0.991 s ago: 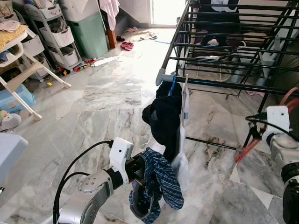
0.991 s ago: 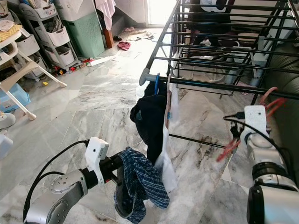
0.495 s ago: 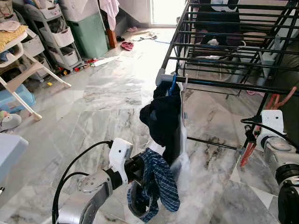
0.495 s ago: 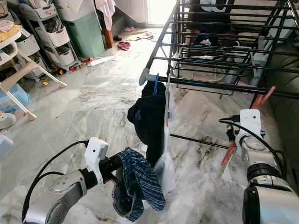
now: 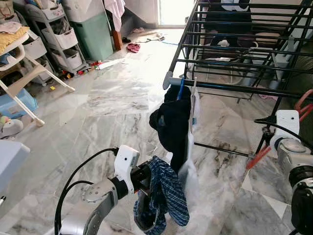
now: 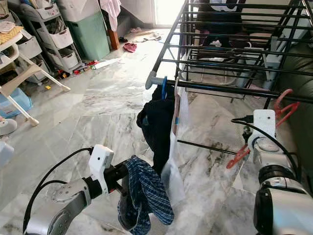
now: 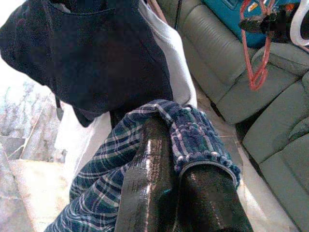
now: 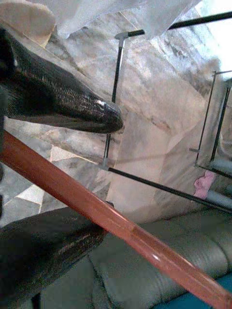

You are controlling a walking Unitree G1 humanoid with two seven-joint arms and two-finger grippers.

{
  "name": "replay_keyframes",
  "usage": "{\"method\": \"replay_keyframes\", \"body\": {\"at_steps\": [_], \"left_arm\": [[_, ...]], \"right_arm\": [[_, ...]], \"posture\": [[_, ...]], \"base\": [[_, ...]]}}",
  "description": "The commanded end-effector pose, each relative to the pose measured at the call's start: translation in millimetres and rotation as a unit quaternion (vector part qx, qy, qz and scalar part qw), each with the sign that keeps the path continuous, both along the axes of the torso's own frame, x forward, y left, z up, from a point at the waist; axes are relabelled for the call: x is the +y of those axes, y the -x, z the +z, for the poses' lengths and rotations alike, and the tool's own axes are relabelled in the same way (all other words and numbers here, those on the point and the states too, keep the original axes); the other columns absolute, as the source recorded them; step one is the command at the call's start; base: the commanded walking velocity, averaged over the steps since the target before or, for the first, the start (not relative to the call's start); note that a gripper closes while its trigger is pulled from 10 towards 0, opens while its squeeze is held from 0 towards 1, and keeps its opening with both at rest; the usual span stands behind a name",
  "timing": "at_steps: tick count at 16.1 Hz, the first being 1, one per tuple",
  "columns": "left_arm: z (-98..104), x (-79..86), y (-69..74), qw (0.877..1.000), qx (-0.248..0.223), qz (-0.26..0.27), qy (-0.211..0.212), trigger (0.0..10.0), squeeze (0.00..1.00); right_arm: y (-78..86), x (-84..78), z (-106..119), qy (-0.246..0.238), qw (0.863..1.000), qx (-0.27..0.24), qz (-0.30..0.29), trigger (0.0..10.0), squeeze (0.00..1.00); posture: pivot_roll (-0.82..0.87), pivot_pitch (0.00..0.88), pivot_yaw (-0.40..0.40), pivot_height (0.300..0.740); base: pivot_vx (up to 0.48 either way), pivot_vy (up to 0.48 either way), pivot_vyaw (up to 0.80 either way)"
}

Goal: Hang hanger

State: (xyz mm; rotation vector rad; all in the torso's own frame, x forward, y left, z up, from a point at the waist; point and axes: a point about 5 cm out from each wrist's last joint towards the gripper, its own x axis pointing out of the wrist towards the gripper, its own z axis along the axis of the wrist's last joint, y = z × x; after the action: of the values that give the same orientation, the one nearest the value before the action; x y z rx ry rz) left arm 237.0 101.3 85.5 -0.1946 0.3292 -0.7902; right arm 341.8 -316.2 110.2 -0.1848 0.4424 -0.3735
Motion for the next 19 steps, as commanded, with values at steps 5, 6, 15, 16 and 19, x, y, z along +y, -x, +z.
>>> {"method": "replay_keyframes", "body": {"at_steps": [5,6,15,16,19], "left_arm": [[0,2.3,1.5,1.000,-0.002,-0.004,-0.012,10.0,0.00],[0,1.8,1.4,1.000,-0.001,-0.005,-0.013,10.0,0.00],[-1,-3.7,-3.7,1.000,-0.001,-0.022,-0.016,10.0,0.00],[-1,-3.7,-3.7,1.000,-0.001,-0.022,-0.016,10.0,0.00],[-2,-3.2,-3.2,1.000,0.000,-0.020,-0.018,10.0,0.00]], "right_arm": [[4.2,-6.1,-2,0.000,1.000,0.004,-0.024,2.2,0.00],[6.2,-7.0,-4,0.002,1.000,0.007,-0.019,2.9,0.00],[18.7,-25.7,-6,0.041,0.998,0.026,-0.026,10.0,0.00],[18.7,-25.7,-6,0.041,0.998,0.026,-0.026,10.0,0.00],[7.3,-20.9,9,0.054,0.998,0.012,0.000,10.0,1.00]], "posture": [[-0.07,0.064,0.079,0.740],[-0.07,0.064,0.082,0.740],[-0.10,0.059,0.102,0.740],[-0.10,0.059,0.102,0.740],[-0.09,0.055,0.091,0.740]], "base": [[0.000,0.000,0.00],[0.000,0.000,0.00],[0.000,0.000,0.00],[0.000,0.000,0.00],[0.000,0.000,0.00]]}}
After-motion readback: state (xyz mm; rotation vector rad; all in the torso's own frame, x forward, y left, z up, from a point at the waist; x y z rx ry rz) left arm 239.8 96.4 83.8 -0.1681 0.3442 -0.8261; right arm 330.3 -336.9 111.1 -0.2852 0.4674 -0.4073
